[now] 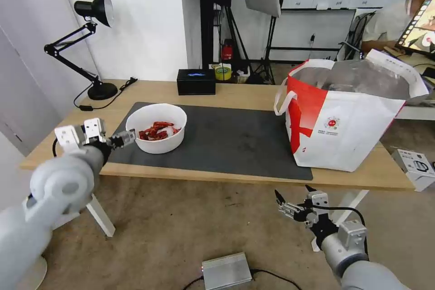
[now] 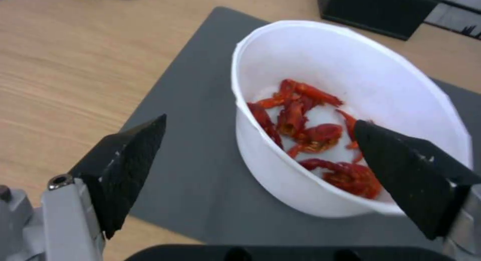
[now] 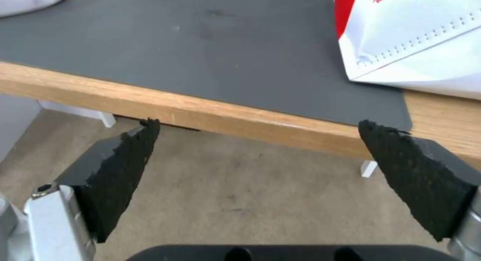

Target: Pick up the trash from the table and place it into the takeout bag.

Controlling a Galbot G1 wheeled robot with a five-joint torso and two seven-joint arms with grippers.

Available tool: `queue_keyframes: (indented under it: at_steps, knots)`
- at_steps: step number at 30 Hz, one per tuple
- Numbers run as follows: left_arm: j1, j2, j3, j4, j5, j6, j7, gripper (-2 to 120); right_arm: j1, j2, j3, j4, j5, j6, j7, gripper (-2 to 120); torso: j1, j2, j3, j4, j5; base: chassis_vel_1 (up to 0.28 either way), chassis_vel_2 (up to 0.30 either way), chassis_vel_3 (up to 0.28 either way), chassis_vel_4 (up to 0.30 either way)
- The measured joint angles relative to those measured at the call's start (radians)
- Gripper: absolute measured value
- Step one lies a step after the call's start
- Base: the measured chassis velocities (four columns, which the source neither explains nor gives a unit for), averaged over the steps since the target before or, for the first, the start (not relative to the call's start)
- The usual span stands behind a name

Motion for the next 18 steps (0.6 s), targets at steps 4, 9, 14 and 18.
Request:
queue_keyframes:
  at_steps: [4, 9, 14, 18]
  knots:
    - [-0.105, 0.012, 0.075, 0.073, -0.053, 0.013, 0.002, 100, 0.0, 0.0, 0.0, 0.0, 0.0, 0.0, 0.0, 100, 0.0, 0.0, 0.0, -0.0001, 0.0, 0.0, 0.0, 0.0, 0.0]
    - [-0.248, 0.008, 0.178, 0.17, -0.112, 0.033, 0.003, 100, 0.0, 0.0, 0.0, 0.0, 0.0, 0.0, 0.0, 100, 0.0, 0.0, 0.0, -0.0002, 0.0002, 0.0, 0.0, 0.0, 0.0]
    - [-0.322, -0.005, 0.259, 0.249, -0.102, 0.044, 0.004, 100, 0.0, 0.0, 0.0, 0.0, 0.0, 0.0, 0.0, 100, 0.0, 0.0, 0.0, -0.0001, 0.0001, 0.0, 0.0, 0.0, 0.0]
    - [-0.346, -0.021, 0.299, 0.302, -0.074, 0.049, 0.009, 100, 0.0, 0.0, 0.0, 0.0, 0.0, 0.0, 0.0, 100, 0.0, 0.0, 0.0, -0.0001, 0.0, 0.0, 0.0, 0.0, 0.0]
